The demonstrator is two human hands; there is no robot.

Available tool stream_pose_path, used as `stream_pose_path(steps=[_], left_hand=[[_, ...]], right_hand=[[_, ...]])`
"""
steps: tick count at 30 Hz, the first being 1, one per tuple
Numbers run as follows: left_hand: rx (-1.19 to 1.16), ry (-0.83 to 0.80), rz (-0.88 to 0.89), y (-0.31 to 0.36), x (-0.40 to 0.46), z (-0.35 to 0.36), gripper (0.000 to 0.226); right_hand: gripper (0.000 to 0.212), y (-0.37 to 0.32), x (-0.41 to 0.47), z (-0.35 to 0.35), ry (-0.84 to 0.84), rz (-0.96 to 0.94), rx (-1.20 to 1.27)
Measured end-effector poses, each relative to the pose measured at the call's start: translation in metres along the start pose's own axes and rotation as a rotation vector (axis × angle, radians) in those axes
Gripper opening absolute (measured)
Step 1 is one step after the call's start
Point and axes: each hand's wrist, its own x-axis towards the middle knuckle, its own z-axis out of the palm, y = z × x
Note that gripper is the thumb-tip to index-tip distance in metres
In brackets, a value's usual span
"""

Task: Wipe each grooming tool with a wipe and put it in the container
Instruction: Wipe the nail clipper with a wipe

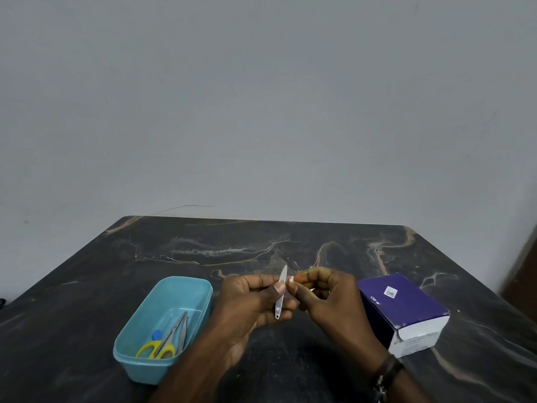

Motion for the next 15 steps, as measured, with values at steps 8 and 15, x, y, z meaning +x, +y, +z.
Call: stream_pose_path(steps=[8, 15], left_hand=[[0.002, -0.011, -0.003, 0.0014, -0.0006, -0.0019, 0.014], [-0.007, -0.001, -0.002, 0.0020, -0.0022, 0.0010, 0.014]], right_hand=[[0.007, 0.0037, -0.0020, 0.0005, 0.046, -0.139, -0.256], [0.016, 0.0035, -0.0008, -0.0007, 0.053, -0.062, -0.134]])
